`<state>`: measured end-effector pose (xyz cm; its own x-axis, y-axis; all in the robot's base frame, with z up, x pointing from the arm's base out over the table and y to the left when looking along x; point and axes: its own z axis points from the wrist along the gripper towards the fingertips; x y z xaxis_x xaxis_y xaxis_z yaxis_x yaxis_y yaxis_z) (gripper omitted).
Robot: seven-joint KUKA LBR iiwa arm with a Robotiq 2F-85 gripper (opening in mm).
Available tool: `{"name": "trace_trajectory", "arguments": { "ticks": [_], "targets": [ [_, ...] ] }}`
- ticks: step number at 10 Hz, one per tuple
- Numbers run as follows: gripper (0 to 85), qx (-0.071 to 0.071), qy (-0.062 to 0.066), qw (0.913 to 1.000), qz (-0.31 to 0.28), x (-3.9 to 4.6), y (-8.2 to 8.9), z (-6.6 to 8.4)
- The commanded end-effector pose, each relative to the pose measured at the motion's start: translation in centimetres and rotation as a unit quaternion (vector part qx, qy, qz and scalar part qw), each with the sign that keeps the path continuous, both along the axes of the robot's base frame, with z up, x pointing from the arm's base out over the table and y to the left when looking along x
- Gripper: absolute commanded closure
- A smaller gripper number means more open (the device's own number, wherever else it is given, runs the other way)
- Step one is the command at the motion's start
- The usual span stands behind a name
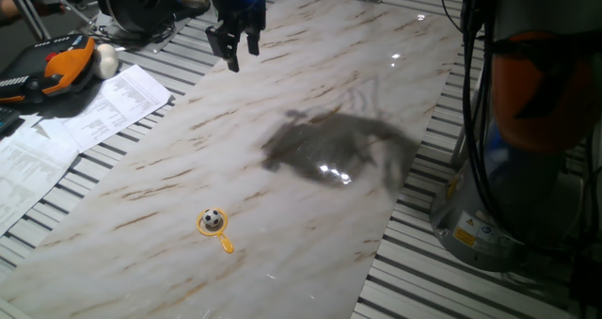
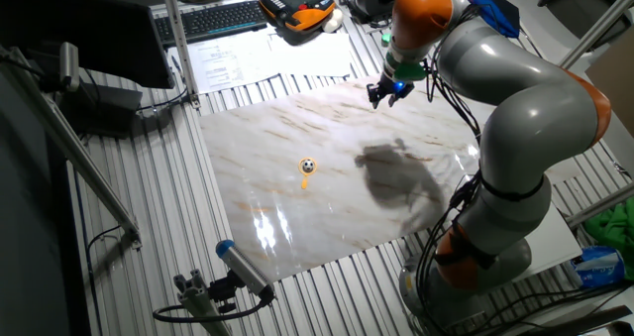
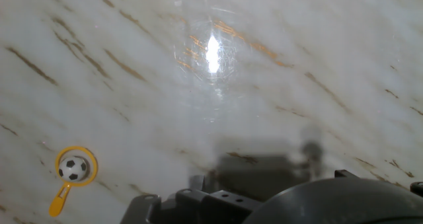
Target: Remove the bubble ring from the ball
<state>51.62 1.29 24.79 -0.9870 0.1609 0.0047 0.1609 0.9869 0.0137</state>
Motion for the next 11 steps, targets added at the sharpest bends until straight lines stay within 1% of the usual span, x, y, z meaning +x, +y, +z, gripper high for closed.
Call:
{"name": "trace_trajectory", "arguments": {
  "ticks": [1, 2, 3, 4, 5, 6, 7, 8, 9, 10, 11],
  "targets": [
    [85.0, 0.004, 0.000, 1.0000, -0.008, 0.00, 0.5, 0.3],
    [85.0, 0.015, 0.001, 0.9997, -0.019, -0.01, 1.3, 0.7],
    [85.0, 0.021, 0.002, 0.9993, -0.030, -0.15, 2.3, 1.1],
    [85.0, 0.011, -0.004, 0.9992, -0.039, -0.36, 3.0, 1.3],
    [85.0, 0.013, -0.002, 0.9987, -0.049, -0.54, 3.7, 1.4],
    [85.0, 0.006, -0.006, 0.9987, -0.051, -0.72, 4.4, 1.4],
    [85.0, -0.013, -0.014, 0.9985, -0.052, -0.74, 4.8, 1.4],
    [85.0, -0.012, -0.015, 0.9978, -0.063, -0.70, 5.2, 1.2],
    [85.0, -0.014, -0.016, 0.9972, -0.072, -0.68, 5.4, 1.2],
    [85.0, -0.021, -0.017, 0.9967, -0.077, -0.64, 5.7, 1.2],
    [85.0, -0.019, -0.019, 0.9961, -0.084, -0.75, 5.8, 1.2]
  ]
}}
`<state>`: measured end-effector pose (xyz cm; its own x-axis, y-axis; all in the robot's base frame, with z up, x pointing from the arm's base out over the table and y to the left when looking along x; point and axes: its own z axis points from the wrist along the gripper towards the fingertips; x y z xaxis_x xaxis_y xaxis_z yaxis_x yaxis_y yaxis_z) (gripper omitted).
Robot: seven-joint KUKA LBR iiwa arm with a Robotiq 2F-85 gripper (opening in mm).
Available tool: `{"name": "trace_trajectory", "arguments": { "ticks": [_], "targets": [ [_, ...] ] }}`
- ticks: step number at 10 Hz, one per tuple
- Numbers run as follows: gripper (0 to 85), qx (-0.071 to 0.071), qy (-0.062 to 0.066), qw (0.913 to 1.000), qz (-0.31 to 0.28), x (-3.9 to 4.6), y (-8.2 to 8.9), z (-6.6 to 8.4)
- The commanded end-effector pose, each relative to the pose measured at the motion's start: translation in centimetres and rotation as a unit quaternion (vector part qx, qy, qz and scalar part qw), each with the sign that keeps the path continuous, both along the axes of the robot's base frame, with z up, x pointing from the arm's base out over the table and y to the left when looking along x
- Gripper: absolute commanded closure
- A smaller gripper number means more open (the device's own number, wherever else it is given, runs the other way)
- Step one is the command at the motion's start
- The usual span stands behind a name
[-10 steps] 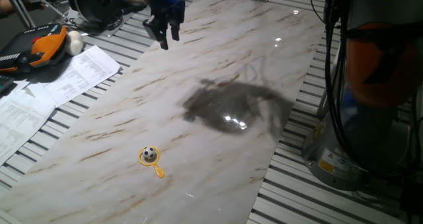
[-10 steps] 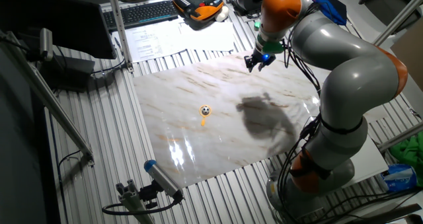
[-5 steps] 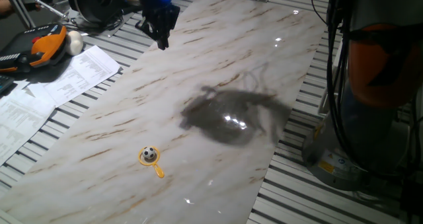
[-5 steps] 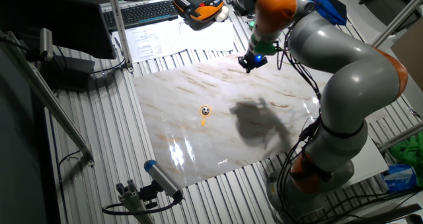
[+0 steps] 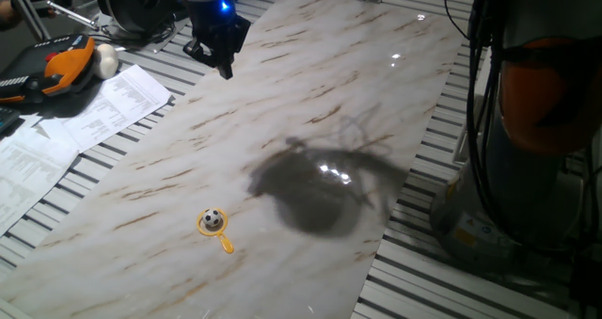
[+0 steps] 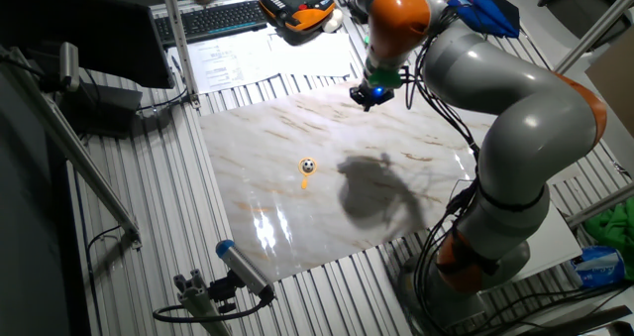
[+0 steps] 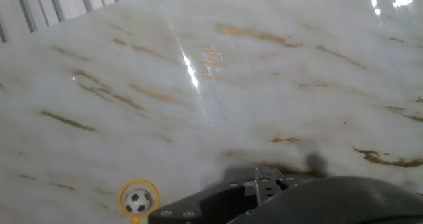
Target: Remove the bubble ring from the ball
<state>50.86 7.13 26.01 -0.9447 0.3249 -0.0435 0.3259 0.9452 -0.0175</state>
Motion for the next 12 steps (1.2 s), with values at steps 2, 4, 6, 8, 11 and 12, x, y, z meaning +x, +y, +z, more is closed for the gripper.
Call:
{"name": "trace_trajectory", "arguments": {
  "ticks": [2, 4, 6, 8, 11, 12],
  "targets": [
    [85.0, -0.008, -0.003, 1.0000, -0.001, 0.25, -0.02, -0.03],
    [85.0, -0.003, -0.005, 1.0000, -0.008, 0.58, -0.09, -0.42],
    [85.0, -0.009, -0.005, 0.9999, -0.011, 0.61, 0.06, -0.43],
    [85.0, -0.017, 0.000, 0.9997, -0.018, 0.43, 0.16, -0.37],
    [85.0, -0.027, -0.009, 0.9995, -0.012, 0.43, 0.16, -0.37],
    [85.0, -0.017, -0.007, 0.9998, -0.004, 0.43, 0.16, -0.37]
  ]
}}
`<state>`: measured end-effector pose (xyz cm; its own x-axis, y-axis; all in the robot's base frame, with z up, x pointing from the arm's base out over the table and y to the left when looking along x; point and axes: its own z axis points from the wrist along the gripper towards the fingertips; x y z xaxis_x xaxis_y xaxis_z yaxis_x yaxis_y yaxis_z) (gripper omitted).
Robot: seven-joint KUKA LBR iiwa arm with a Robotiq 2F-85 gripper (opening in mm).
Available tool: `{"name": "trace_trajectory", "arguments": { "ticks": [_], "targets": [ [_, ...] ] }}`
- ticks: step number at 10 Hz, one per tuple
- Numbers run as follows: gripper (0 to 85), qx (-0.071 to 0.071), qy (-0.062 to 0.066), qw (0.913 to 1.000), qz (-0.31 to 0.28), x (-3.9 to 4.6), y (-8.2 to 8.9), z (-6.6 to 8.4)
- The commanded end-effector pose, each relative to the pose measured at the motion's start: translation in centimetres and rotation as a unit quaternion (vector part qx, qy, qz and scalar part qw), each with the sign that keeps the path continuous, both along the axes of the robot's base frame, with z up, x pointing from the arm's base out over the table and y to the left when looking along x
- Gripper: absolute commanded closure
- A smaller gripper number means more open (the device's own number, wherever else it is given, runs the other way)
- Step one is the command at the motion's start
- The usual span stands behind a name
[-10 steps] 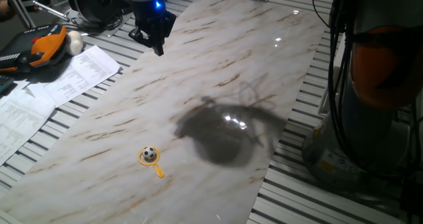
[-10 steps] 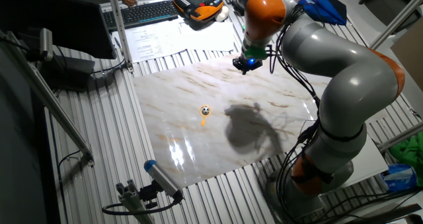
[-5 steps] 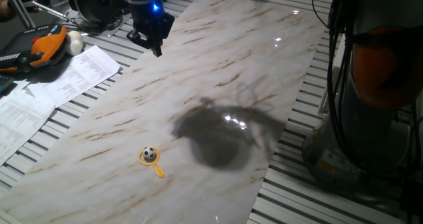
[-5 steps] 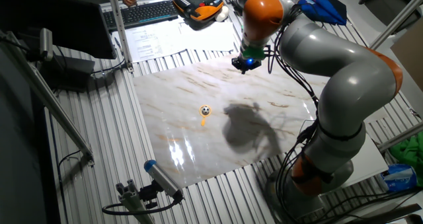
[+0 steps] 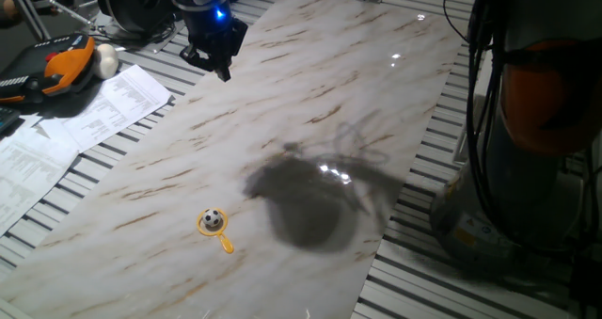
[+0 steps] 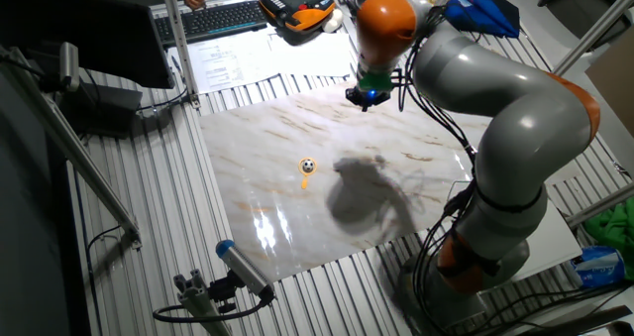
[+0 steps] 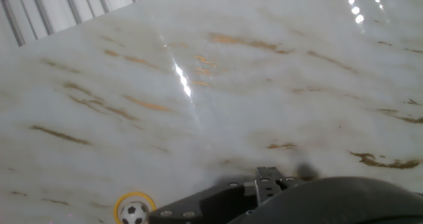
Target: Remove the bubble ring from the ball
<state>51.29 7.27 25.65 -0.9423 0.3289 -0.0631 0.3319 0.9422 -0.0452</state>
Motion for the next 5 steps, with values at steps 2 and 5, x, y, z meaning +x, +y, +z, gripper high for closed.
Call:
{"name": "trace_trajectory", "arguments": {
  "ticks": [2, 5],
  "targets": [
    [68.0, -0.004, 0.021, 0.9997, 0.007, 0.00, 0.02, -0.01],
    [68.0, 0.034, 0.033, 0.9988, 0.009, 0.00, 0.02, -0.01]
  ]
}}
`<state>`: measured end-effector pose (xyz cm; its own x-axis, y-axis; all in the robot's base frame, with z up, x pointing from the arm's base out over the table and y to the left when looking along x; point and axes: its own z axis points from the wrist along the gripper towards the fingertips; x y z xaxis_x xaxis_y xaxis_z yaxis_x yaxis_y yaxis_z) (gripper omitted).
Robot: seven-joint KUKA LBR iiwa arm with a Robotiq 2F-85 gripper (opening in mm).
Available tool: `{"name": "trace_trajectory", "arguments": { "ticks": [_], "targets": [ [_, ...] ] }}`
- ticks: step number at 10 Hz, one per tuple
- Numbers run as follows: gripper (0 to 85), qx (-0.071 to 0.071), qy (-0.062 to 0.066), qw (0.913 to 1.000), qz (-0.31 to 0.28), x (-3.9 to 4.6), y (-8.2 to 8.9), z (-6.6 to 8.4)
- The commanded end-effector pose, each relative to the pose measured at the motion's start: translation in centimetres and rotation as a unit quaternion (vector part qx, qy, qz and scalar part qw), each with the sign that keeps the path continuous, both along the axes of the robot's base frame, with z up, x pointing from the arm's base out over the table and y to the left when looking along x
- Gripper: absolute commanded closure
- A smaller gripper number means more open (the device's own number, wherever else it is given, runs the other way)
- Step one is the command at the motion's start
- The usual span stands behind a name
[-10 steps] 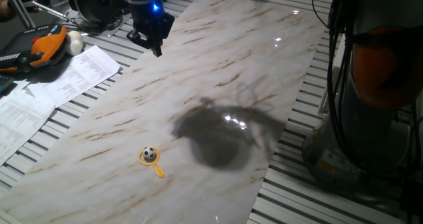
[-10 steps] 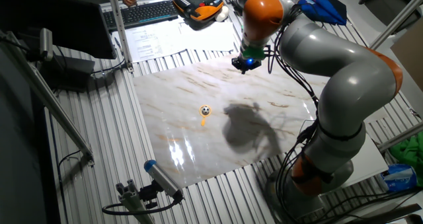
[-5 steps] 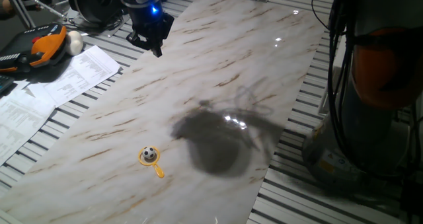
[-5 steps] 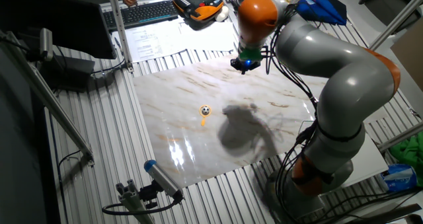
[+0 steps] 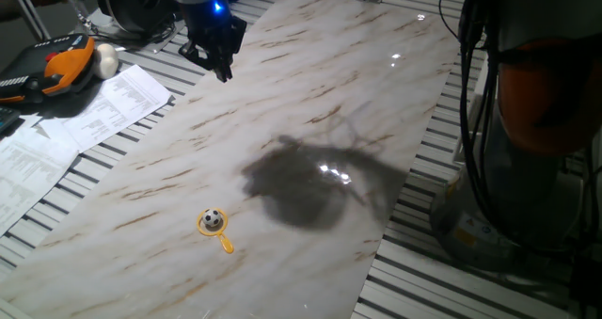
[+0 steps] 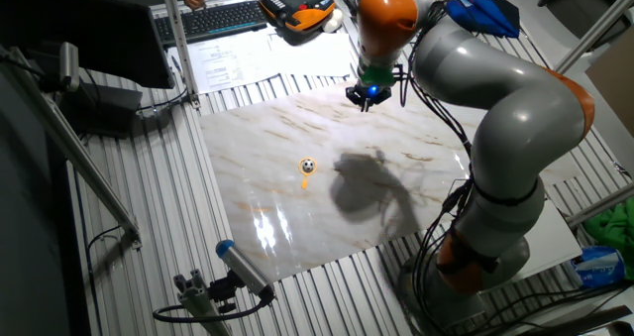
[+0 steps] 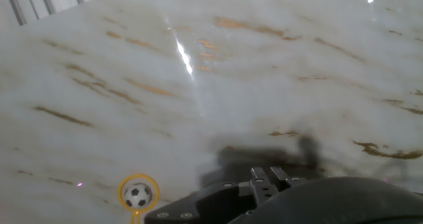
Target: Remove the bubble ring from the ball
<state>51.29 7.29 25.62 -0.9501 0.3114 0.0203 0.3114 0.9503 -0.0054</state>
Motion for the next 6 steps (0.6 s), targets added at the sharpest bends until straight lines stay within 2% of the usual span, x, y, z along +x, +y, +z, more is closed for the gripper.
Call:
{"name": "trace_trajectory", "arguments": {
  "ticks": [1, 2, 4, 6],
  "targets": [
    [68.0, 0.005, -0.003, 1.0000, 0.007, 0.00, 0.0, 0.0],
    [68.0, 0.011, -0.002, 0.9999, 0.007, 0.00, 0.0, 0.0],
    [68.0, 0.013, 0.001, 0.9999, -0.009, -0.18, 0.5, 0.2],
    [68.0, 0.021, -0.004, 0.9995, -0.022, -1.21, 2.6, 0.4]
  ]
}}
